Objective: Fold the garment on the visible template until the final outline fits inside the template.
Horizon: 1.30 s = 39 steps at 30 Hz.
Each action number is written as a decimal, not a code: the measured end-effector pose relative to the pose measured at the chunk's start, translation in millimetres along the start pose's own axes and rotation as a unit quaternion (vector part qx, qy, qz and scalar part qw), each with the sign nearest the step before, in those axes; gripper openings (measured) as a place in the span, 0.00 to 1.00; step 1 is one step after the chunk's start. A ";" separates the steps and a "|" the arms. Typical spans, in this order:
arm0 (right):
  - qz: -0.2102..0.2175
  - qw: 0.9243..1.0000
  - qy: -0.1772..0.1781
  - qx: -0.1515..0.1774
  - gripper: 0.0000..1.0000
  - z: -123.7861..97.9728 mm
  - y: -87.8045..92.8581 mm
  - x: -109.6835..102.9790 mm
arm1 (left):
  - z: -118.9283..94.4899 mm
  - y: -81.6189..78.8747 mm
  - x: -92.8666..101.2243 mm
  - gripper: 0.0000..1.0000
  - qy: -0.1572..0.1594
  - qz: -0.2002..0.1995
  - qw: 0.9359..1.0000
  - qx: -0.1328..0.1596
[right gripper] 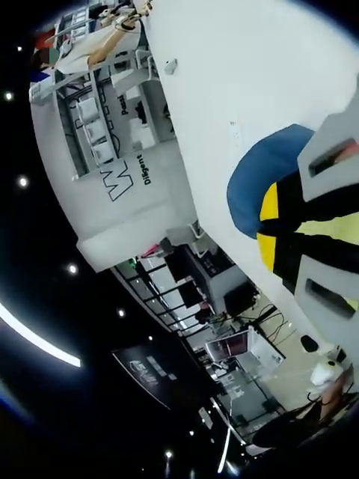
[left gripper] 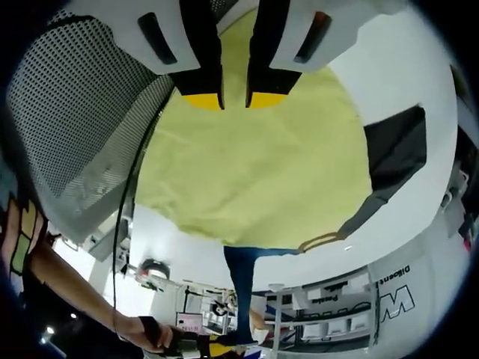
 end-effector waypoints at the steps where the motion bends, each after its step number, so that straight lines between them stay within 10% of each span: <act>1: -0.001 1.000 -0.002 -0.001 0.00 0.8 0.3 -2.2 | 0.1 0.0 0.0 0.07 0.000 0.000 1.000 0.000; 22: -0.035 0.995 -0.080 -0.038 0.00 34.8 18.5 -59.9 | -2.1 -6.1 -1.1 0.11 0.003 -0.013 1.000 0.023; 39: -0.019 0.991 -0.095 -0.091 0.00 67.3 80.3 -92.5 | -4.6 -2.6 -4.4 0.14 -0.006 -0.024 1.000 0.014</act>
Point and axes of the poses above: the point that each gripper's makers call its tool centre point, and the gripper's own axes: z roughly forward along the fingers, x roughly to its right, y roughly out of its underside, the point moved 1 cm from there along -z, roughly backward along the fingers, and after that the axes turned 15 degrees about y, right-handed, at the moved point
